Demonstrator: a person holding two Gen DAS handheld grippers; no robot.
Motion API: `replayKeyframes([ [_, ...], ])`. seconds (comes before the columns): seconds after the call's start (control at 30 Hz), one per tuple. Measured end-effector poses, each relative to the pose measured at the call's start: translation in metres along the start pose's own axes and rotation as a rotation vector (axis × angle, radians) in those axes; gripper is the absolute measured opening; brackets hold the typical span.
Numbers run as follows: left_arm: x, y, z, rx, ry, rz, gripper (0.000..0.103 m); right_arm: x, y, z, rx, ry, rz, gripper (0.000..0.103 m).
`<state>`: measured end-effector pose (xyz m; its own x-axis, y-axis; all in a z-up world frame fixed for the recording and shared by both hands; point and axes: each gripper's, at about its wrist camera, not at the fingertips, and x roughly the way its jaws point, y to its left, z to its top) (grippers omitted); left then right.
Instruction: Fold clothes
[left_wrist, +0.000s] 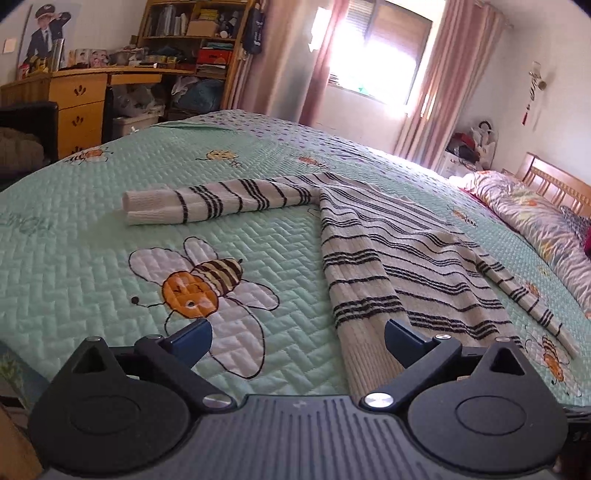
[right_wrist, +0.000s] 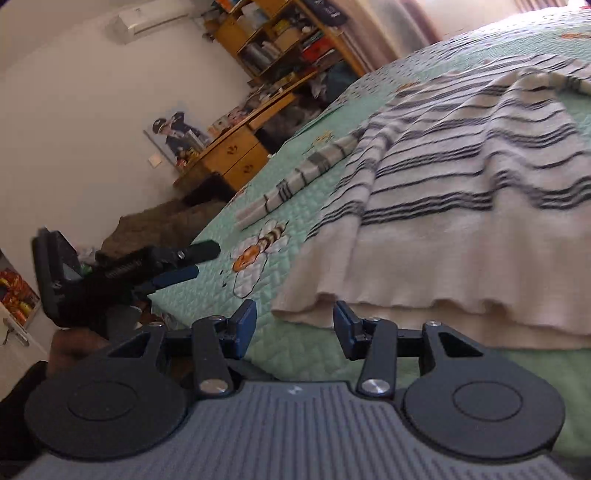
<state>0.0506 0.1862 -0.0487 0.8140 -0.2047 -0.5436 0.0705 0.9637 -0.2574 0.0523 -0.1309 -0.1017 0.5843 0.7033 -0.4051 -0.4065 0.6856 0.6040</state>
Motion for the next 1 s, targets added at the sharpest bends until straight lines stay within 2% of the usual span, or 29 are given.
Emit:
replayKeyframes([
  [0.07, -0.005, 0.011, -0.002, -0.033, 0.001, -0.004, 0.1, 0.022, 0.011, -0.004, -0.026, 0.009, -0.006, 0.048],
  [0.27, -0.015, 0.034, -0.006, -0.062, -0.005, -0.005, 0.1, 0.059, 0.031, -0.019, -0.131, -0.042, -0.153, 0.049],
  [0.43, -0.025, 0.052, -0.005, -0.098, -0.033, -0.004, 0.1, 0.091, 0.044, -0.01, -0.174, -0.073, -0.22, 0.049],
  [0.53, -0.038, 0.065, -0.004, -0.123, -0.069, 0.01, 0.1, 0.108, 0.059, -0.005, -0.192, -0.074, -0.19, 0.05],
  [0.6, -0.045, 0.074, -0.002, -0.144, -0.092, 0.023, 0.1, 0.12, 0.079, -0.007, -0.268, -0.056, -0.148, 0.052],
  [0.63, -0.049, 0.079, -0.002, -0.157, -0.104, 0.03, 0.1, 0.125, 0.089, -0.009, -0.315, -0.044, -0.133, 0.058],
  [0.7, -0.054, 0.087, -0.001, -0.175, -0.112, 0.041, 0.1, 0.134, 0.106, -0.013, -0.394, -0.027, -0.108, 0.061],
  [0.8, -0.058, 0.094, -0.002, -0.186, -0.125, 0.043, 0.1, 0.121, 0.109, -0.019, -0.429, -0.028, -0.038, 0.061],
  [0.83, -0.057, 0.093, -0.002, -0.176, -0.12, 0.037, 0.1, 0.114, 0.111, -0.022, -0.472, -0.023, -0.038, 0.061],
  [0.93, -0.049, 0.078, -0.002, -0.105, -0.103, 0.014, 0.1, 0.08, 0.11, -0.029, -0.567, -0.059, -0.094, 0.061],
  [1.0, -0.041, 0.058, -0.005, -0.003, -0.092, 0.007, 0.1, 0.055, 0.101, -0.031, -0.591, -0.085, -0.172, 0.061],
])
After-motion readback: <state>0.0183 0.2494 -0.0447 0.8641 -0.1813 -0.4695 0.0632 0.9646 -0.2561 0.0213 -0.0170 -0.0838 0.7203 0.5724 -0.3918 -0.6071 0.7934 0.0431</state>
